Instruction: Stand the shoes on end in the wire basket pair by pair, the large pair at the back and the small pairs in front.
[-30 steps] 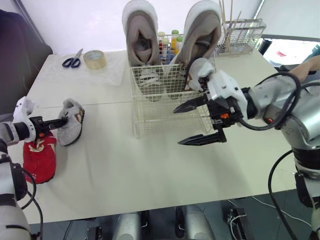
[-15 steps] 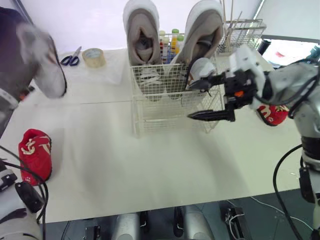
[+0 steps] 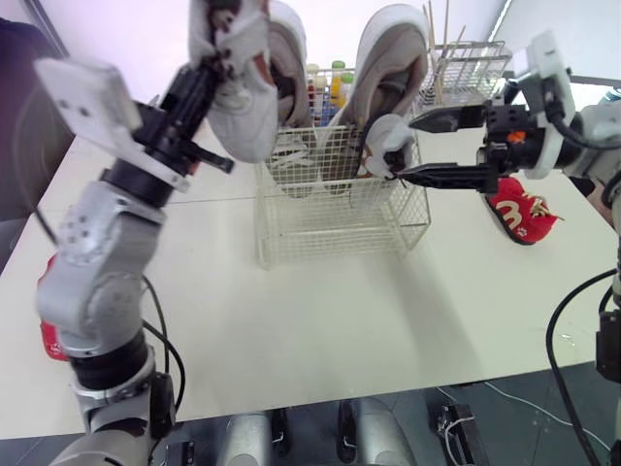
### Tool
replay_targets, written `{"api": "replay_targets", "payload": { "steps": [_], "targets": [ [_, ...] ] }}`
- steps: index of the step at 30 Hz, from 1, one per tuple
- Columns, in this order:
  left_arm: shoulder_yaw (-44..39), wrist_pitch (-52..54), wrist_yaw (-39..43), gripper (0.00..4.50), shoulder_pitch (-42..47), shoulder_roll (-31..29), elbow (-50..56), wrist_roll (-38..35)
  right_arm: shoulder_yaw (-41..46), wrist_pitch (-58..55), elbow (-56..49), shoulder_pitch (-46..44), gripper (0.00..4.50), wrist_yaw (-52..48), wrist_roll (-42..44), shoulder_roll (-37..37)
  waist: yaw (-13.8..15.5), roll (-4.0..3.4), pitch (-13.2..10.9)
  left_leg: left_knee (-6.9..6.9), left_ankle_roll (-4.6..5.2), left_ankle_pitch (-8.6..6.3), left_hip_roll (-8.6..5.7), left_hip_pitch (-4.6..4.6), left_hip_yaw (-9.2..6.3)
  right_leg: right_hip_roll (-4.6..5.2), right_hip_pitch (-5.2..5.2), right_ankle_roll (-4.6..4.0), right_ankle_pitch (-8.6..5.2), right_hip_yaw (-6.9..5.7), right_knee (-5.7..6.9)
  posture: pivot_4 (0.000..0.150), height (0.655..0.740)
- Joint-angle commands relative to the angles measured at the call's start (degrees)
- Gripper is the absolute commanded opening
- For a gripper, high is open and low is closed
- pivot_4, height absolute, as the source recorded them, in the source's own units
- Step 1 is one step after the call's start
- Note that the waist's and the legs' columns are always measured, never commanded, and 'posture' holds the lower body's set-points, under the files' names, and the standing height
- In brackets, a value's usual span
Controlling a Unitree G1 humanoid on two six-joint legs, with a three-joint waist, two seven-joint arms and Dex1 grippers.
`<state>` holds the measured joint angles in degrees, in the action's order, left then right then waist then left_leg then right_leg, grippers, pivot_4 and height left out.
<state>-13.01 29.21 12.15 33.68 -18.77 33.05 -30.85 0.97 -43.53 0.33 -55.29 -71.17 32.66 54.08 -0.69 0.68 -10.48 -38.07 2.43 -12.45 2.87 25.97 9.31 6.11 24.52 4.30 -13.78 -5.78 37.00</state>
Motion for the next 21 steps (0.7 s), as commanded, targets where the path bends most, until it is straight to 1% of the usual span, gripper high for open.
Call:
{"api": "replay_targets", "payload": {
  "steps": [1, 4, 5, 7, 11, 16, 21],
  "targets": [
    [6.3, -15.2, 0.8, 0.18, 1.0, 2.5, -5.8, 11.0, 2.2, -1.4, -1.4, -0.5, 4.50, 0.0, 0.0, 3.1, 0.1, -0.01, 0.0, 0.01, 0.00, 0.00, 0.01, 0.00, 0.00, 0.00, 0.01, 0.00, 0.00, 0.00, 0.01, 0.150, 0.7400],
    [9.0, -24.7, 2.4, 0.18, 1.3, 4.2, -13.0, 15.9, 3.5, -4.2, -3.8, 2.3, 4.50, 1.4, 0.8, 5.3, 0.3, -0.01, 0.0, 0.01, 0.06, -0.03, 0.03, 0.01, -0.03, 0.00, 0.01, -0.01, 0.00, -0.01, 0.00, 0.150, 0.7400],
    [9.8, -27.6, 3.0, 0.18, 1.3, 4.9, -15.4, 17.0, 4.4, -5.0, -4.4, 3.4, 4.50, 1.9, 1.2, 5.9, 0.4, -0.01, 0.0, -0.01, 0.30, -0.17, 0.03, 0.02, -0.02, 0.02, 0.01, -0.02, 0.00, -0.01, -0.03, 0.150, 0.7400],
    [11.5, -33.5, 3.6, 0.18, 1.5, 6.0, -20.1, 19.8, 6.1, -6.3, -5.8, 5.4, 4.50, 2.8, 1.8, 6.9, 0.3, -0.01, 0.0, -0.02, 0.38, -0.22, -0.02, 0.04, -0.02, 0.12, 0.02, -0.03, 0.00, -0.01, -0.05, 0.150, 0.7400],
    [13.5, -42.0, 3.7, 0.18, 1.8, 8.1, -27.8, 23.6, 8.6, -8.7, -8.4, 8.0, 4.50, 4.1, 2.9, 8.8, 0.2, -0.02, 0.0, -0.04, 0.44, -0.26, -0.06, 0.09, -0.01, 0.32, 0.05, -0.03, 0.00, -0.02, -0.08, 0.150, 0.7400],
    [14.3, -48.3, 1.7, 0.18, 1.2, 11.6, -34.5, 26.5, 11.5, -11.3, -11.1, 10.6, 4.50, 5.8, 5.0, 10.3, 0.2, -0.01, 0.0, -0.04, 0.47, -0.27, -0.04, 0.16, -0.05, 0.33, 0.08, -0.03, 0.00, -0.05, -0.09, 0.150, 0.7400],
    [15.1, -53.1, -0.9, 0.18, -0.4, 13.4, -41.0, 30.5, 11.9, -11.9, -11.7, 11.2, 4.50, 7.2, 6.3, 9.9, 0.2, -0.04, 0.0, -0.05, 0.49, -0.27, -0.05, 0.17, -0.06, 0.34, 0.10, -0.03, 0.00, -0.06, -0.09, 0.150, 0.7400]
  ]
}}
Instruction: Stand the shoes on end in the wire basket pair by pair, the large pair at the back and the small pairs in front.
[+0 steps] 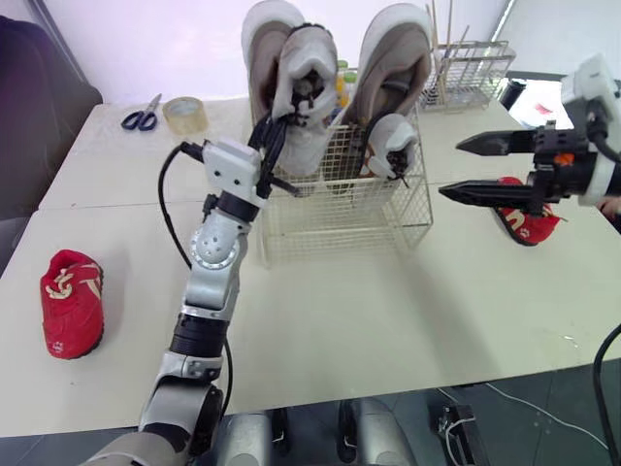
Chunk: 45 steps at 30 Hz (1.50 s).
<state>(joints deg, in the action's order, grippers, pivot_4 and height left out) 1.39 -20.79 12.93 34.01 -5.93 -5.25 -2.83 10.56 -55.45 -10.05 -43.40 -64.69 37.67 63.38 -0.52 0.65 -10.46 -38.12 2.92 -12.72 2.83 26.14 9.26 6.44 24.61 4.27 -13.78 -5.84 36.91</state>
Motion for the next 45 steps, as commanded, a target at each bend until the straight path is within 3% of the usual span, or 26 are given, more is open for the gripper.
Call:
{"api": "replay_targets", "payload": {
  "steps": [1, 12, 15, 22, 28, 39, 45],
  "targets": [
    [0.5, -3.7, -2.4, 0.18, -1.2, 1.1, -4.1, 2.8, 2.2, 0.2, -1.1, -0.6, 4.50, 0.7, 1.4, 0.6, 0.0, -0.01, 0.0, 0.00, 0.00, 0.00, 0.00, 0.00, 0.00, 0.00, 0.00, 0.00, 0.00, 0.00, 0.00, 0.150, 0.7400],
    [-1.8, -0.6, -3.3, 0.18, -4.9, 3.4, -7.2, -1.9, -0.2, 2.4, -0.5, -0.4, 4.50, 1.6, 1.3, -0.6, 0.1, -0.14, 0.1, -0.08, 0.04, -0.02, 0.00, -0.01, -0.05, 0.03, -0.06, -0.03, -0.02, -0.05, -0.01, 0.150, 0.7400],
    [-1.7, 1.7, -3.2, 1.06, -6.7, 4.5, -4.9, -3.8, -0.7, 2.8, -0.4, -0.6, 4.50, 2.0, 1.1, -1.1, 0.1, -0.31, 0.2, -0.08, 0.05, -0.02, 0.00, -0.01, -0.06, 0.03, -0.07, -0.03, -0.02, -0.05, 0.00, 0.150, 0.7400],
    [0.0, 11.0, -1.8, 4.43, -13.1, 4.8, 7.1, -7.8, -1.4, 4.0, 0.4, -0.6, 4.50, 2.1, 0.9, -1.6, 0.1, -0.40, 0.2, -0.08, 0.05, -0.02, -0.01, -0.03, -0.07, 0.02, -0.09, -0.03, -0.02, -0.07, 0.00, 0.150, 0.7400],
    [2.0, 19.6, 0.7, 4.43, -20.5, 2.4, 18.0, -10.0, -2.9, 6.0, 2.3, -2.1, 4.50, 2.2, 0.3, -3.5, 0.0, -0.40, 0.2, -0.08, 0.04, -0.03, -0.01, -0.03, -0.09, 0.02, -0.10, -0.18, -0.11, -0.08, -0.04, 0.150, 0.7400],
    [-3.1, 28.9, -0.3, 4.43, -21.8, -1.6, 26.3, -12.7, -3.3, 5.2, 2.6, -2.0, 4.50, 3.5, 1.4, -6.9, -0.1, -0.40, 0.2, -0.06, 0.06, -0.03, 0.02, 0.17, -0.11, 0.00, 0.05, -0.08, -0.06, -0.13, -0.11, 0.150, 0.7400],
    [-14.0, 46.0, -2.0, 4.43, -23.4, -9.9, 42.8, -26.7, -1.6, 4.1, 4.1, 0.5, 4.50, 2.2, 2.9, -6.3, -0.2, -0.40, 0.2, -0.04, 0.05, -0.04, 0.02, 0.20, -0.15, 0.00, 0.04, -0.10, -0.06, -0.14, -0.16, 0.150, 0.7400]
  ]
}}
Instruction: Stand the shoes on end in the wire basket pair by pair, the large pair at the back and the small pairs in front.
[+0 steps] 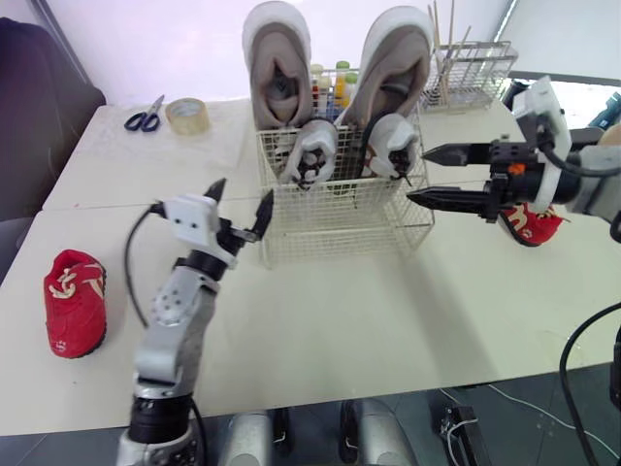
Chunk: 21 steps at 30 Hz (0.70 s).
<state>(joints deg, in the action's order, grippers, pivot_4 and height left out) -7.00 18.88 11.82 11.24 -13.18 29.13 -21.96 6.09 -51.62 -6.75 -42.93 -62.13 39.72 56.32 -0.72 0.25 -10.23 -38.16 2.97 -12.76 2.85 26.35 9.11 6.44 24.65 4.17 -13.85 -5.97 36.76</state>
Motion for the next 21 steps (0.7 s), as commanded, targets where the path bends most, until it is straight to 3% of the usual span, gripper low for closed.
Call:
{"api": "replay_targets", "payload": {
  "steps": [1, 5, 9, 11, 14, 16, 21],
  "targets": [
    [-9.2, 10.1, -1.1, 4.43, -1.2, -5.6, 11.1, -11.9, 3.5, 0.5, 2.2, 0.3, 4.50, 0.2, 0.7, 0.1, 0.0, 0.00, 0.0, 0.00, 0.00, 0.00, 0.00, 0.00, 0.00, 0.00, 0.00, 0.00, 0.00, 0.00, 0.00, 0.150, 0.7400],
    [-18.6, 22.7, -0.6, 4.43, -4.9, -16.6, 16.0, -32.7, 6.6, 2.6, 9.0, 1.8, 4.50, 1.6, -0.4, -1.1, 0.0, 0.00, 0.0, 0.00, -0.03, 0.02, -0.01, -0.02, -0.01, -0.02, -0.03, 0.00, 0.00, 0.00, 0.01, 0.150, 0.7400],
    [-17.6, 32.7, -0.2, 4.43, -8.2, -28.9, 17.3, -38.3, 11.9, 9.4, 18.2, 2.9, 4.50, 5.8, -2.6, -3.2, 0.3, -0.04, 0.0, -0.02, -0.19, -0.06, -0.09, -0.03, -0.02, -0.05, -0.09, -0.04, -0.03, -0.07, -0.06, 0.150, 0.7400],
    [-16.6, 32.1, 0.7, 4.43, -7.8, -29.9, 18.5, -41.4, 15.1, 16.8, 22.8, 3.8, 4.50, 9.3, -5.4, -4.4, 0.3, -0.09, 0.0, -0.02, -0.20, -0.05, -0.09, -0.03, -0.01, -0.15, -0.16, -0.03, -0.03, -0.07, -0.23, 0.150, 0.7400],
    [-13.9, 31.5, 2.4, 4.43, -5.8, -30.3, 18.9, -55.9, 16.8, 21.0, 26.4, 7.4, 4.50, 13.1, -9.8, -2.9, 0.5, -0.08, 0.0, 0.01, -0.45, 0.10, -0.08, -0.02, 0.01, -0.17, -0.23, 0.02, 0.00, -0.06, -0.42, 0.150, 0.7400],
    [-12.1, 29.0, 2.9, 4.43, -5.0, -29.3, 18.9, -65.7, 20.9, 20.4, 21.0, 14.1, 4.50, 13.9, -8.1, -3.9, 0.8, -0.08, 0.0, 0.08, -0.49, 0.12, -0.09, 0.02, 0.04, -0.13, -0.23, 0.04, 0.01, -0.05, -0.49, 0.150, 0.7400],
    [-2.2, 28.2, 0.5, 4.43, -4.0, -28.0, 22.3, -63.9, 28.4, 22.4, 13.0, 24.1, 4.50, 23.0, -10.0, -6.3, 0.9, -0.53, 0.0, 0.17, -0.41, 0.26, -0.03, -0.05, 0.04, -0.31, -0.24, 0.28, 0.14, 0.00, -0.48, 0.150, 0.7400]
  ]
}}
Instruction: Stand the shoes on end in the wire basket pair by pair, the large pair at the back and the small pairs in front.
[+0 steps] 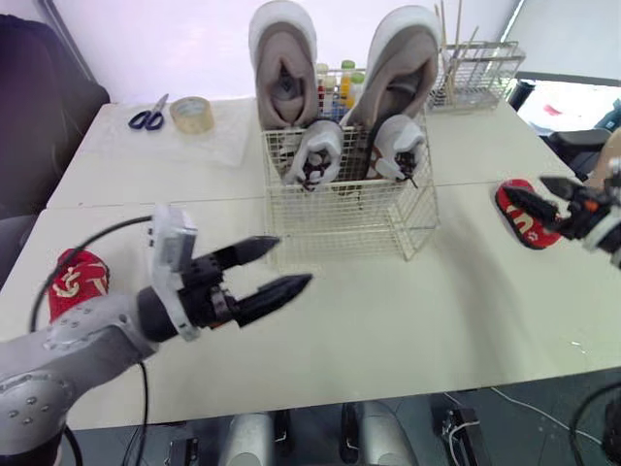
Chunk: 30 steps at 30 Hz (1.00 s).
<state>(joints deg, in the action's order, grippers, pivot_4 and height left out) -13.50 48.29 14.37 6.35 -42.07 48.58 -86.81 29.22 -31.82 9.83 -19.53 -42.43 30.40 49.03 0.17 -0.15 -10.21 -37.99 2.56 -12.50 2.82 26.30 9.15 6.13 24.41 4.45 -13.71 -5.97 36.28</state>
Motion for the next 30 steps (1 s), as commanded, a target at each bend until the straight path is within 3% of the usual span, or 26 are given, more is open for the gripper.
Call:
{"api": "replay_targets", "payload": {
  "steps": [1, 6, 13, 21, 29, 30],
  "targets": [
    [6.7, -1.3, -1.4, 4.43, 0.5, 1.4, 3.3, 2.4, 7.1, 2.9, -5.8, 4.1, 4.50, 6.4, -1.7, -0.9, 0.1, -0.19, 0.0, -0.01, -0.03, 0.02, 0.00, -0.02, 0.01, -0.04, 0.00, 0.02, 0.01, 0.03, 0.00, 0.150, 0.7400],
    [15.0, -2.1, -1.2, 4.43, 1.0, 4.8, 4.5, 7.5, 9.3, 6.2, -8.3, 13.6, 4.50, 10.6, -4.3, -5.0, 0.6, -0.18, 0.1, -0.02, -0.10, -0.12, 0.09, -0.26, -0.08, -0.19, -0.29, -0.21, -0.11, 0.08, -0.06, 0.150, 0.7400],
    [17.8, -3.2, -0.6, 4.43, 0.1, 5.3, 4.8, 10.6, 5.9, 10.8, -3.9, 14.5, 4.50, 12.9, -7.2, -8.8, -0.1, -0.41, 0.2, 0.02, 0.12, -0.25, 0.09, -0.38, 0.02, -0.22, -0.29, -0.25, -0.10, 0.28, -0.09, 0.150, 0.7400],
    [22.4, -4.9, -4.5, 4.43, -2.3, 10.3, 5.0, 15.7, 1.3, 18.5, 15.7, 2.5, 4.50, 13.6, -9.5, -10.3, -0.8, -0.42, 0.2, 0.02, 0.14, -0.26, 0.04, -0.47, 0.05, -0.22, -0.38, -0.26, -0.10, 0.39, -0.13, 0.150, 0.7400],
    [25.1, -4.9, -5.7, 4.43, -6.7, 10.8, 6.5, 19.8, -1.1, 32.7, 50.3, -16.8, 4.50, 16.7, -13.6, -9.4, -1.2, -0.41, 0.2, 0.03, 0.10, -0.21, 0.06, -0.59, 0.05, -0.27, -0.44, -0.24, -0.11, 0.41, -0.13, 0.150, 0.7400],
    [24.9, -4.9, -6.1, 4.48, -7.1, 10.4, 7.0, 19.6, -1.4, 33.6, 52.7, -18.0, 4.24, 16.7, -14.0, -9.4, -1.1, -0.41, 0.2, 0.03, 0.06, -0.18, 0.06, -0.60, 0.04, -0.27, -0.47, -0.24, -0.11, 0.41, -0.14, 0.150, 0.7400]
  ]
}}
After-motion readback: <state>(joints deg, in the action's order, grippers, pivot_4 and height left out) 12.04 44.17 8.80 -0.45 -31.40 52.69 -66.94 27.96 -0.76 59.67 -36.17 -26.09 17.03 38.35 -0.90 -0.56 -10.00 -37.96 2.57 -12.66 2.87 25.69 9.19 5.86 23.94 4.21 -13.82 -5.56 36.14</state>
